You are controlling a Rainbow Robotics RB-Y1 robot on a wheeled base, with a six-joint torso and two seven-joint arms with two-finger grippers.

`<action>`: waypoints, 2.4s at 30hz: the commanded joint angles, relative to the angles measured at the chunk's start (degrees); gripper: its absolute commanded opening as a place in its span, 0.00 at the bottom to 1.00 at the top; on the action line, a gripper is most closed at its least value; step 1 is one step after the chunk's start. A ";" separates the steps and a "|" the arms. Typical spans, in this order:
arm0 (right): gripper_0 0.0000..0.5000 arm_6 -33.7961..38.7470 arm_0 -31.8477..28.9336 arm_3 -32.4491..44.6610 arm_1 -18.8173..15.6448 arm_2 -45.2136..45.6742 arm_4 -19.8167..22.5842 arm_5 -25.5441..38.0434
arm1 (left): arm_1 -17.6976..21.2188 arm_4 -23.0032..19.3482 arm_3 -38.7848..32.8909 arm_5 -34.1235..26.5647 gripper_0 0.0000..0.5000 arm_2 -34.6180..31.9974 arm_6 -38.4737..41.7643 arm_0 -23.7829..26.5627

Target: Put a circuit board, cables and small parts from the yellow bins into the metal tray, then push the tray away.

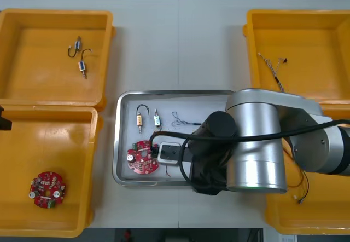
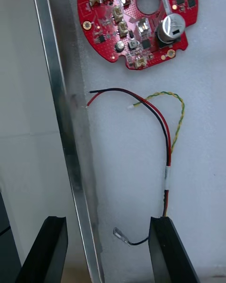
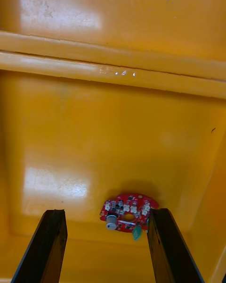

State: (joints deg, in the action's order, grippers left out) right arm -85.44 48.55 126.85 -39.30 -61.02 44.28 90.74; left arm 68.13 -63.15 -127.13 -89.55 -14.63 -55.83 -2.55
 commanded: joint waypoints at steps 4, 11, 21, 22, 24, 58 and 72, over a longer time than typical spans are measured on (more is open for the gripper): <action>1.00 -0.16 2.69 -2.22 5.38 -7.63 -6.84 -1.88 | 2.71 -0.31 -0.58 0.95 1.00 -1.45 -5.08 -0.97; 1.00 0.45 2.61 -5.38 7.75 -12.55 -12.11 -4.60 | 2.71 -0.31 -0.58 0.95 1.00 -1.45 -6.05 -1.06; 1.00 1.07 1.38 -8.20 9.77 -14.48 -14.48 -5.13 | 2.62 -0.31 -0.49 0.95 1.00 -1.45 -6.31 -1.06; 1.00 1.16 1.20 -8.37 9.86 -14.57 -14.48 -5.31 | 2.62 -0.31 -0.49 0.95 1.00 -1.45 -6.31 -1.06; 1.00 1.16 1.02 -9.34 10.21 -14.66 -14.57 -5.66 | 2.62 -0.31 -0.49 0.95 1.00 -1.45 -6.31 -1.06; 0.00 0.89 3.66 -10.92 8.45 -14.92 -18.88 -6.80 | 2.62 -0.31 -0.49 0.95 1.00 -1.45 -6.31 -1.06; 0.00 0.28 13.42 -13.64 7.13 -14.92 -13.87 -6.71 | 2.62 -0.31 -0.49 0.95 1.00 -1.45 -6.31 -1.06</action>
State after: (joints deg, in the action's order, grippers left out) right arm -85.08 57.97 113.68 -31.35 -75.27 29.58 84.34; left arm 68.14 -63.23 -127.12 -89.18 -14.63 -60.23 -2.57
